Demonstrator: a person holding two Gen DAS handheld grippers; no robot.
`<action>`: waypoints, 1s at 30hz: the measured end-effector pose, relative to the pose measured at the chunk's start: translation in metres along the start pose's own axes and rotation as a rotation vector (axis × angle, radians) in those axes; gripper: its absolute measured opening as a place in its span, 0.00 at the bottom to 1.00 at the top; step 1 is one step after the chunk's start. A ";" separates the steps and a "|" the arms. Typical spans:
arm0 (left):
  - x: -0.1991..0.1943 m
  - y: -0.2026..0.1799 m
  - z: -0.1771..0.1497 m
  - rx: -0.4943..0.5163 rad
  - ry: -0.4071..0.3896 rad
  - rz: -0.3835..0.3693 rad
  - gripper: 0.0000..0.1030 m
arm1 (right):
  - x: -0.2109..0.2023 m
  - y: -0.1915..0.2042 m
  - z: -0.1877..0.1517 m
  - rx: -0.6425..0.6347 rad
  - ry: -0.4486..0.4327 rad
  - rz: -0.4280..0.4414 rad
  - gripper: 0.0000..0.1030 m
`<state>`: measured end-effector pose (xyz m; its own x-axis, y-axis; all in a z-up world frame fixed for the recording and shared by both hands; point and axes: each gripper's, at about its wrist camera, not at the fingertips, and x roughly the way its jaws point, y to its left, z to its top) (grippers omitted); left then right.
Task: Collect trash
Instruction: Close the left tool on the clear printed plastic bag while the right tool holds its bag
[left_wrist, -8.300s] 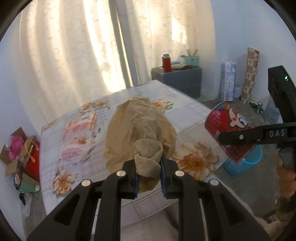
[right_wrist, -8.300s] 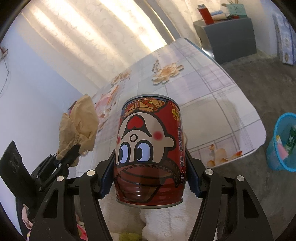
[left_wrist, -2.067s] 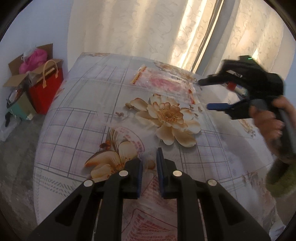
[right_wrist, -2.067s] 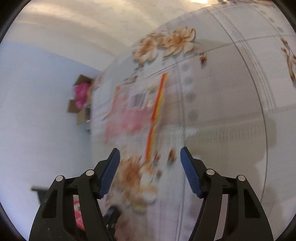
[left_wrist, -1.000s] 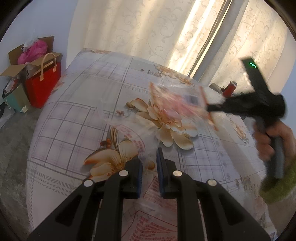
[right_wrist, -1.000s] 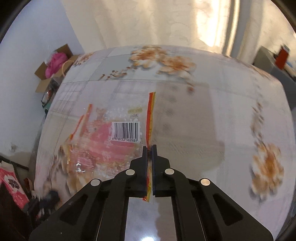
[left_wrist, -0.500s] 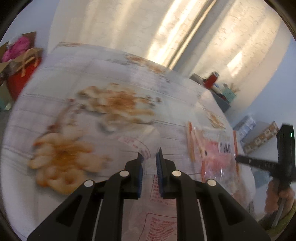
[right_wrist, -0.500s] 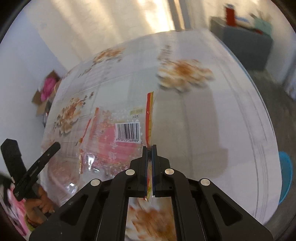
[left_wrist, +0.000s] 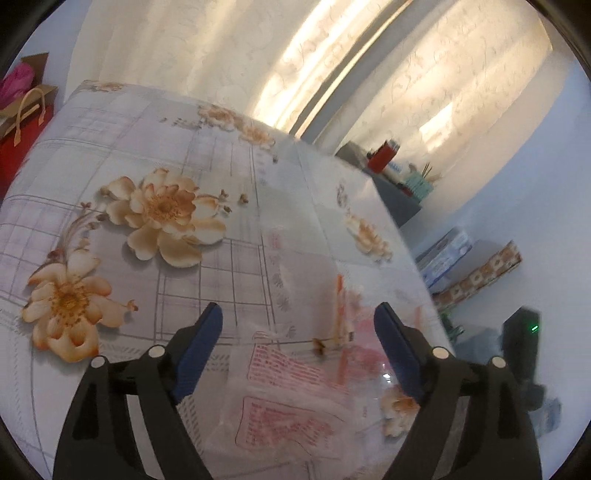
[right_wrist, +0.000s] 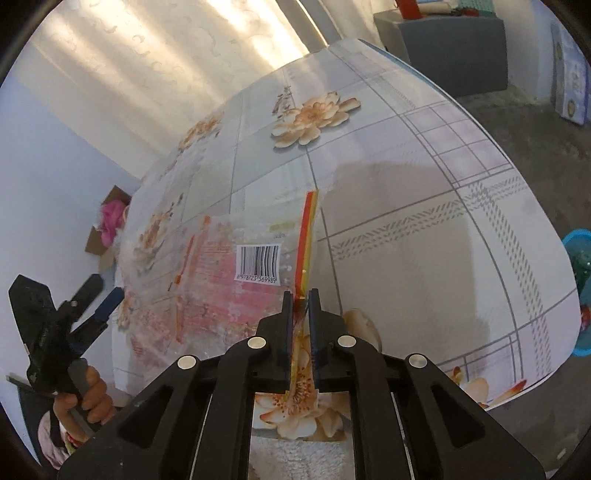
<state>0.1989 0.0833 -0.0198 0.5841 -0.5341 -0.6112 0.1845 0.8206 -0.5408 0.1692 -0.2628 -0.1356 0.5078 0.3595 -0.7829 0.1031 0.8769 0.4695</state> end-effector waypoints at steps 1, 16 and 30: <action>-0.006 0.002 0.001 -0.010 -0.008 -0.005 0.81 | -0.003 -0.004 -0.001 0.003 -0.004 0.008 0.10; -0.020 -0.033 -0.061 0.279 0.022 0.146 0.88 | -0.013 -0.023 -0.008 0.011 0.015 0.083 0.30; 0.033 -0.019 -0.062 0.348 0.122 0.283 0.83 | -0.009 -0.021 -0.012 -0.003 0.043 0.100 0.32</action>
<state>0.1653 0.0371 -0.0653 0.5560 -0.2822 -0.7818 0.2977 0.9458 -0.1297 0.1526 -0.2809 -0.1435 0.4781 0.4585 -0.7491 0.0509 0.8370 0.5448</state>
